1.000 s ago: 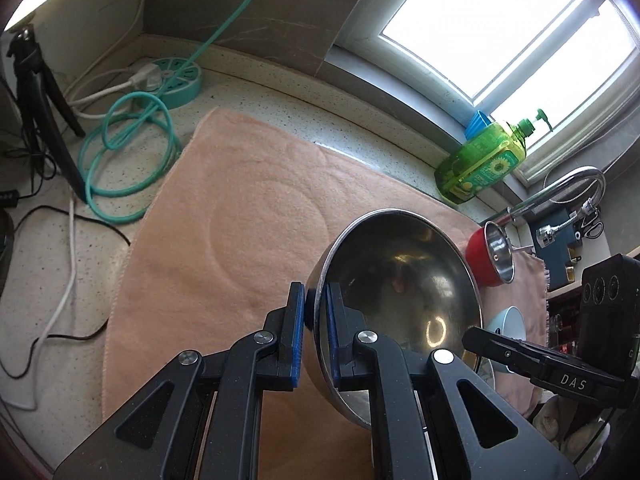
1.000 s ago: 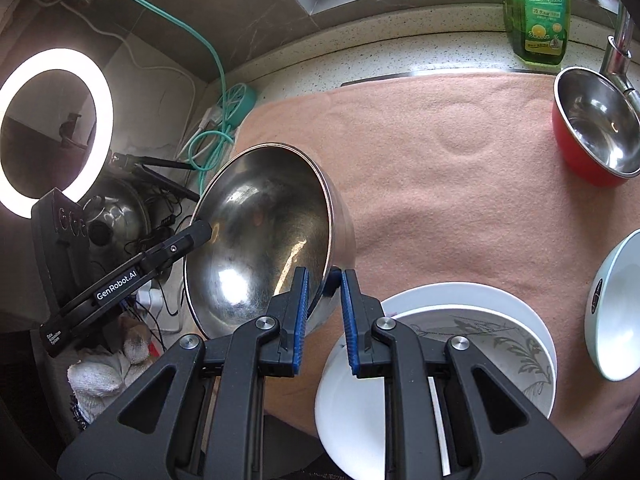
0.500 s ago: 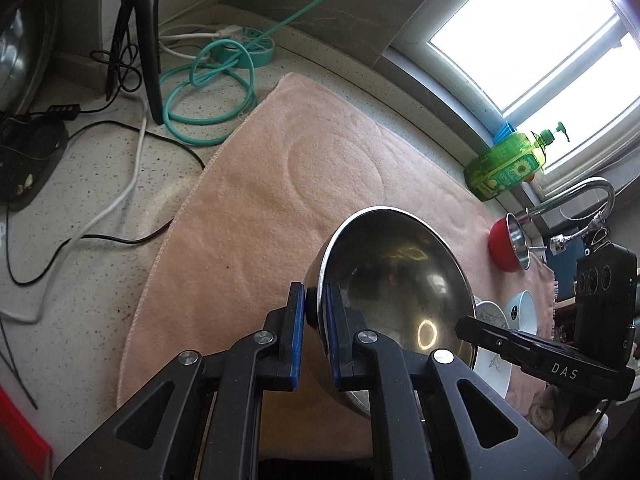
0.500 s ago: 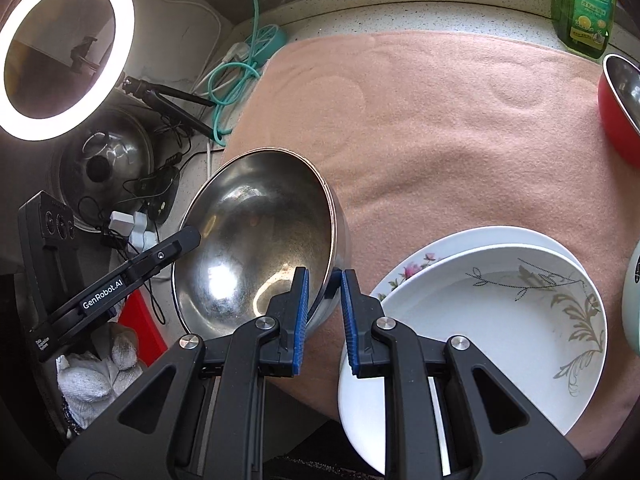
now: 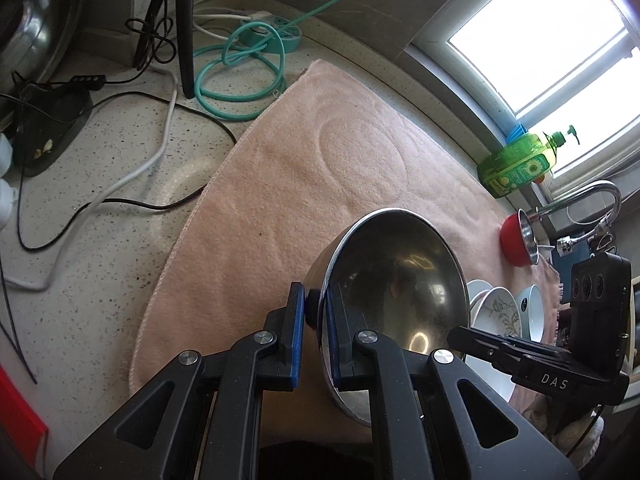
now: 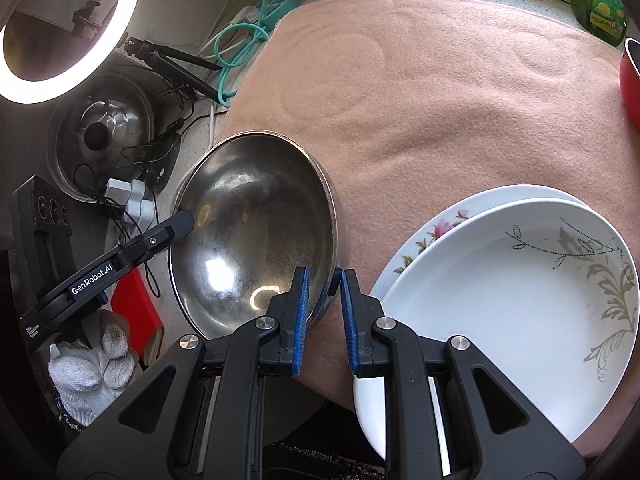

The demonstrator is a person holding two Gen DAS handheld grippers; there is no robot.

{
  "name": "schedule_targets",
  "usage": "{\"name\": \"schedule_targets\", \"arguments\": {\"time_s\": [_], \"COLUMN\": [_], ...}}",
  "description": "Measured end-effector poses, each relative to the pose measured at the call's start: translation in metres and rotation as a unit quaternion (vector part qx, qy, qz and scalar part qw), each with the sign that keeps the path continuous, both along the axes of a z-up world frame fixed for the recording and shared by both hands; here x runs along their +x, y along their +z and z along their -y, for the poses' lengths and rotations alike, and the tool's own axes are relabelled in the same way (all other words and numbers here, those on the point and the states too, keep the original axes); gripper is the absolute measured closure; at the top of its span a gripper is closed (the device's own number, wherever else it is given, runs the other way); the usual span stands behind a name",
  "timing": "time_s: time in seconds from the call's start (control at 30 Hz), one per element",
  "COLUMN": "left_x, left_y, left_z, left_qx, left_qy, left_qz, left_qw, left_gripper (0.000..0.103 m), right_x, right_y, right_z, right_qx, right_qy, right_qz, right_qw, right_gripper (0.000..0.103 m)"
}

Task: Organize plates and bowls
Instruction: 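Lift the steel bowl and carry it to the towel edge beside the plates, then lower the steel bowl onto the towel and open the right tool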

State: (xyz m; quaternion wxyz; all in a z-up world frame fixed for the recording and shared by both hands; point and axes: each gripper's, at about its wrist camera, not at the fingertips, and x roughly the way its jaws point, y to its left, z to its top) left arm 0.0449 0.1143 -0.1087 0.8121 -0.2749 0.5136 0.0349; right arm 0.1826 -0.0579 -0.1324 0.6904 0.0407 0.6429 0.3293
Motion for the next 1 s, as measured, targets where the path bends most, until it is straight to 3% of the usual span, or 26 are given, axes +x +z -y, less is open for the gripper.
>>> {"name": "schedule_targets", "arguments": {"time_s": [0.63, 0.7, 0.87, 0.9, 1.0], "left_x": [-0.002, -0.002, -0.002, -0.002, -0.002], "left_y": [-0.005, -0.003, 0.001, 0.002, 0.006], "left_z": [-0.003, -0.004, -0.005, -0.006, -0.007], "left_qx": [-0.006, -0.005, -0.002, -0.001, -0.001], "left_qy": [0.001, 0.001, 0.001, 0.003, 0.004], "left_qz": [-0.010, -0.009, -0.005, -0.005, -0.001], "left_qw": [0.9999, 1.0000, 1.0000, 1.0000, 1.0000], "left_gripper": [0.094, 0.093, 0.088, 0.081, 0.079], "right_x": [-0.004, -0.004, -0.005, -0.004, -0.003], "right_y": [0.005, 0.006, 0.014, 0.016, 0.023], "right_z": [-0.002, -0.002, -0.002, -0.001, 0.004], "right_qx": [-0.002, -0.001, -0.003, -0.004, -0.004], "right_qy": [0.011, 0.012, 0.010, 0.009, 0.002], "right_qz": [0.008, 0.010, 0.029, 0.033, 0.044], "right_qw": [1.000, 1.000, 1.000, 0.999, 0.999], "right_gripper": [0.084, 0.080, 0.053, 0.053, 0.052]}}
